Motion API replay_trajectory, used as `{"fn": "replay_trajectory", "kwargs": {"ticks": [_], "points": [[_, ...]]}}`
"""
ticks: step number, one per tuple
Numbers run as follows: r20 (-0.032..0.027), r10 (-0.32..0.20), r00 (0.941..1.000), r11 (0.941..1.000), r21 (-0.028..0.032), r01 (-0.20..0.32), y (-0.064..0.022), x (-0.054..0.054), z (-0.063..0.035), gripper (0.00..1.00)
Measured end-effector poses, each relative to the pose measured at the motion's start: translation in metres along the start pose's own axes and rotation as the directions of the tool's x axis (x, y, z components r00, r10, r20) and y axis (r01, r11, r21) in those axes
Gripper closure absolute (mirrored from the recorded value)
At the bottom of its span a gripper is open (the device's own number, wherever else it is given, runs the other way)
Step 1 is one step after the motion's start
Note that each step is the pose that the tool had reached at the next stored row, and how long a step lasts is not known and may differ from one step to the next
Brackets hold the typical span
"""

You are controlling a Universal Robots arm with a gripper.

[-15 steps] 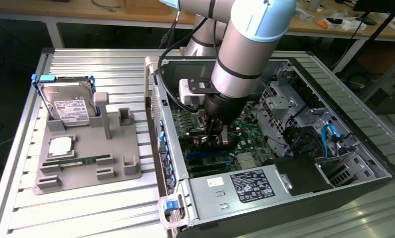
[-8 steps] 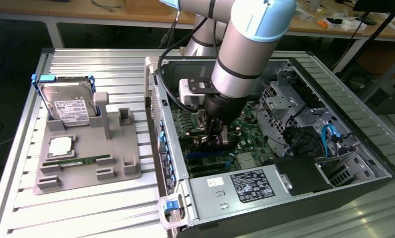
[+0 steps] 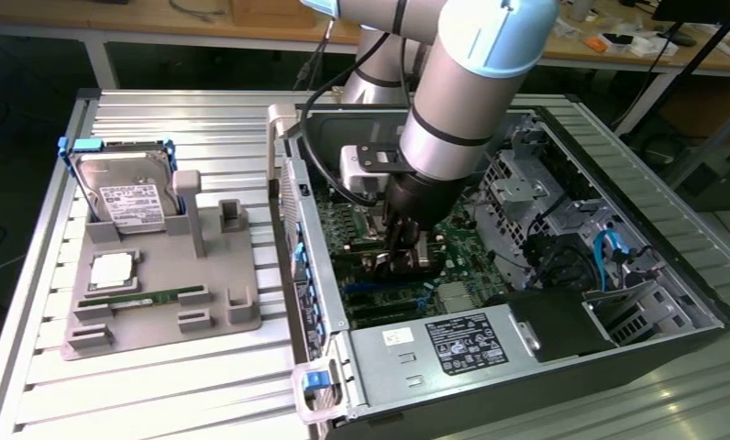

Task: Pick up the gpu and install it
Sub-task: 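Insert the gpu into the slot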

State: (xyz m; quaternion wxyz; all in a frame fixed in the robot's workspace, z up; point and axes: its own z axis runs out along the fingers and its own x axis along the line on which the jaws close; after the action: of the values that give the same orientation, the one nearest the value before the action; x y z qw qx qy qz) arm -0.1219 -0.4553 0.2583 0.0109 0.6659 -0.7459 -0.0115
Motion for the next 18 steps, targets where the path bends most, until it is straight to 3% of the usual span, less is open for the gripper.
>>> {"fn": "replay_trajectory", "kwargs": {"ticks": [18], "points": [[0.0000, 0.000, 1.0000, 1.0000, 0.0000, 0.000, 0.0050, 0.0006, 0.0003, 0.72]]}}
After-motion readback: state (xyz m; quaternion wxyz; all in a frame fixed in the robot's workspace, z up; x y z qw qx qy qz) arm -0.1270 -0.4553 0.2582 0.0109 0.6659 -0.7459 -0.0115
